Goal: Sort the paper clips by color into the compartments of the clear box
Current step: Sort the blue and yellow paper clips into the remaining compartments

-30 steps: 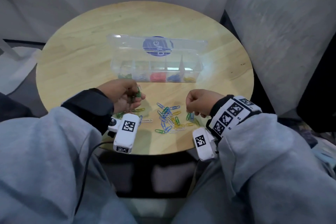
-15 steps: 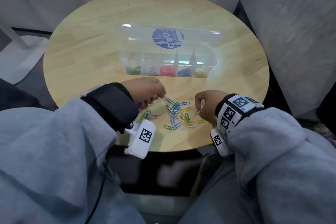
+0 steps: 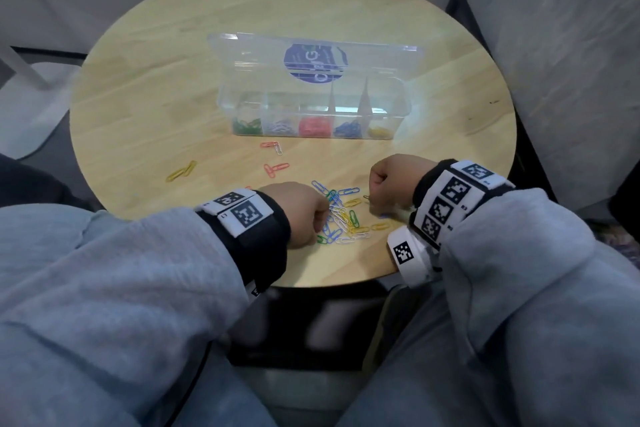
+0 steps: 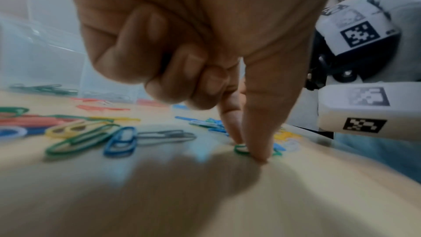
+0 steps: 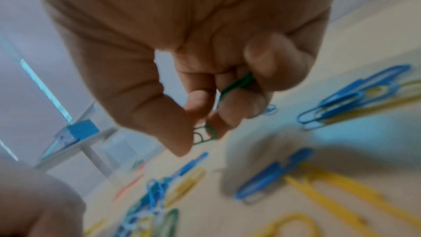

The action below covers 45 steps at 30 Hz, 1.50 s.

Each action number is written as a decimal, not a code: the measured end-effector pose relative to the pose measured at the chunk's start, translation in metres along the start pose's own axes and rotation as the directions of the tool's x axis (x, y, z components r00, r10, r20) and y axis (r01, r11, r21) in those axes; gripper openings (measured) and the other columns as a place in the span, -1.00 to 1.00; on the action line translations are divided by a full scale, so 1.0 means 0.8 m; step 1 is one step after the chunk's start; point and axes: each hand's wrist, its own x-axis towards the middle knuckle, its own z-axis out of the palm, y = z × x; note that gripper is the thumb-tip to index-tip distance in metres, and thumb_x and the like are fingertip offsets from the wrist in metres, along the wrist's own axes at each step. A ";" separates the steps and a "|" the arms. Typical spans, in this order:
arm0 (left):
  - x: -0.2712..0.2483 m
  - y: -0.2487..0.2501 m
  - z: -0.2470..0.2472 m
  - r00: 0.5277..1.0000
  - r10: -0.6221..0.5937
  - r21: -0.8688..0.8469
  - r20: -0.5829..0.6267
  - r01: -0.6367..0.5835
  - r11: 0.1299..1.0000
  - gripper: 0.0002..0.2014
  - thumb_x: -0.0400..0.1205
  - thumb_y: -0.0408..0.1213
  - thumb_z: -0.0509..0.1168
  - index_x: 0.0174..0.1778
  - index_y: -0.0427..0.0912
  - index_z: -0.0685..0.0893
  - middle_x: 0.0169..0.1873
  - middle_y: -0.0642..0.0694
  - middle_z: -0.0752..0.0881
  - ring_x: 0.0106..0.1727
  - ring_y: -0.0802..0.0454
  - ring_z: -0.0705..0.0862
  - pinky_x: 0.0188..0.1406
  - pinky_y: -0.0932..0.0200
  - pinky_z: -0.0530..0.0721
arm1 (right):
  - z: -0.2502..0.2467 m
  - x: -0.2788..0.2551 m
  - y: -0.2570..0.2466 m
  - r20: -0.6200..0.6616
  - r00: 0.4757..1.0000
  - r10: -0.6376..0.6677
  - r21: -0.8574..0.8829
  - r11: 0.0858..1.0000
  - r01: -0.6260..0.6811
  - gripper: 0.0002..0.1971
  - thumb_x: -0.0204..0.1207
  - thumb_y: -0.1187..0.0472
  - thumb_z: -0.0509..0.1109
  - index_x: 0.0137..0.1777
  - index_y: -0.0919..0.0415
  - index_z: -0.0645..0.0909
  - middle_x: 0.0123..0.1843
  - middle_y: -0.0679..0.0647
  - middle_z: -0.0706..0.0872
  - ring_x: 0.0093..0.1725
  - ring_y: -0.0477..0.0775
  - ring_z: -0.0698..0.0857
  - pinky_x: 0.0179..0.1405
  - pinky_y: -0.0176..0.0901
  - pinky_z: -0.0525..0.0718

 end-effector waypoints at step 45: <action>0.006 -0.080 -0.060 0.967 -0.250 -0.995 0.057 0.077 0.068 -0.78 0.62 -0.51 0.15 -0.22 -0.09 0.52 -0.51 -0.02 0.36 -0.74 0.20 0.32 -0.71 0.45 0.18 | -0.008 0.018 -0.028 0.081 0.997 -0.017 0.577 0.816 -0.032 -0.70 0.48 0.32 0.12 -0.51 0.17 0.29 -0.47 0.10 0.42 -0.55 0.03 0.33 -0.63 -0.32 0.23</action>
